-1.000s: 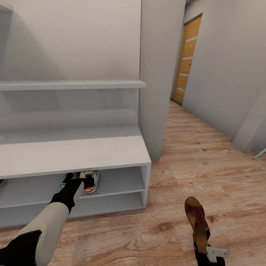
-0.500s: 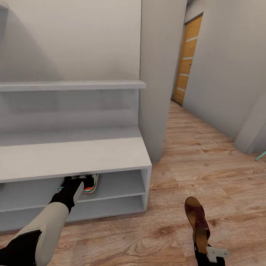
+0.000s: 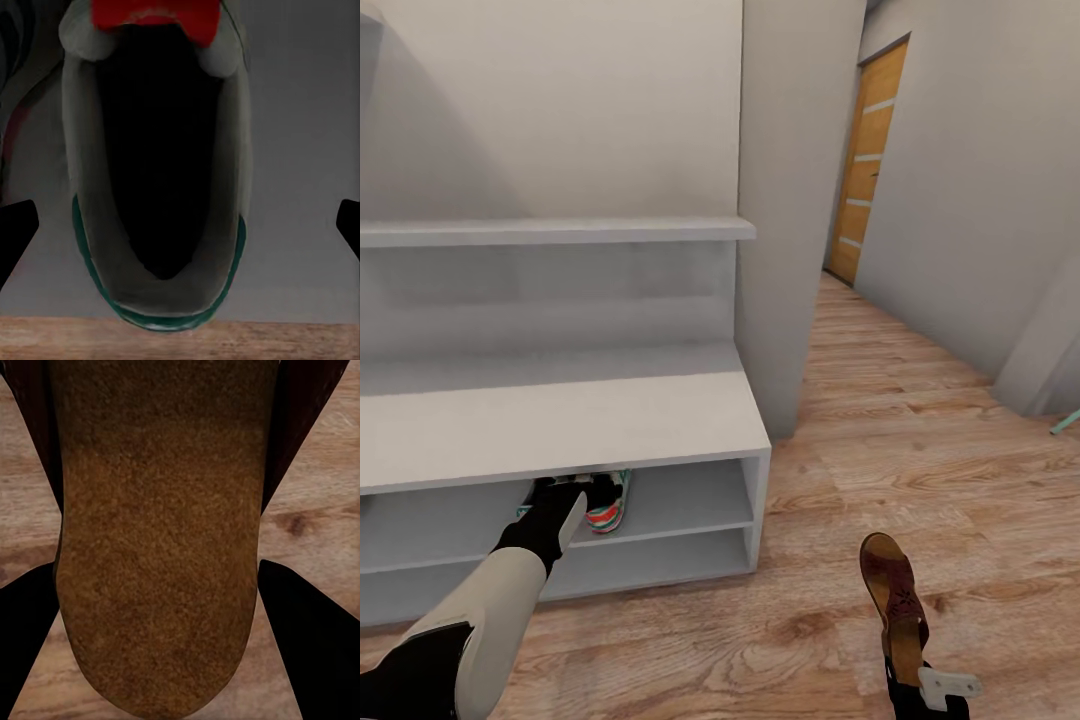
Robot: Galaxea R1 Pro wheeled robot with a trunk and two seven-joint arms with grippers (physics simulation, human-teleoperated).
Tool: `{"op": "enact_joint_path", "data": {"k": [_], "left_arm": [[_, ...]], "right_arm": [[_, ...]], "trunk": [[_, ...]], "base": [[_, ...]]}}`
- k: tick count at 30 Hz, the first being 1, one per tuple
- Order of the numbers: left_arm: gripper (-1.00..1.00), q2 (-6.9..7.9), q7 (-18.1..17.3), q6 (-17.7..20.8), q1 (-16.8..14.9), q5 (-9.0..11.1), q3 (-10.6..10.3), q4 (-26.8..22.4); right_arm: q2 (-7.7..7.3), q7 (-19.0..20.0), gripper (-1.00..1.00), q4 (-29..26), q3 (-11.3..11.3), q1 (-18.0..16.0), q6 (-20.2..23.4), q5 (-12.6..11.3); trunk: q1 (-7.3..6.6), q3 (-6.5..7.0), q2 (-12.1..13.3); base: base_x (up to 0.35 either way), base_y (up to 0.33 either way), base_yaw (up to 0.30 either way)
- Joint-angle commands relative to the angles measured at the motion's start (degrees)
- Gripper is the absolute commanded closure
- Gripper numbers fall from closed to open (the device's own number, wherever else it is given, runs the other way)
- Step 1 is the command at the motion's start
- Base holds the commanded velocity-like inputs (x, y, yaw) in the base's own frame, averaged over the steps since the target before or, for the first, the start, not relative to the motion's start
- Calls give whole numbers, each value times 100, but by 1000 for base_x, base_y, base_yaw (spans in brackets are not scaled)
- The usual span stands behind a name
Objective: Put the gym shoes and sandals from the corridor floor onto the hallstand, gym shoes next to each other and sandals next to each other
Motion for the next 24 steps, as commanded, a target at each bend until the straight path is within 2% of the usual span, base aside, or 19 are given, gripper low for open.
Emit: {"op": "enact_joint_path", "data": {"k": [1,9,24], "left_arm": [[-100,-2,-13,27,-2,-54,34,-11],[-100,1,-6,26,4,-56,45,-14],[-100,0,-14,21,7,-44,45,-14]], "right_arm": [[0,-27,100,2,-1,-3,-13,30],[0,-27,100,1,-1,-3,-13,30],[0,-27,100,0,-1,-3,-13,30]], "trunk": [[-1,-5,-2],[-1,-5,-2],[-1,-5,-2]], "base": [[0,0,0],[-70,18,0],[-298,85,0]]}}
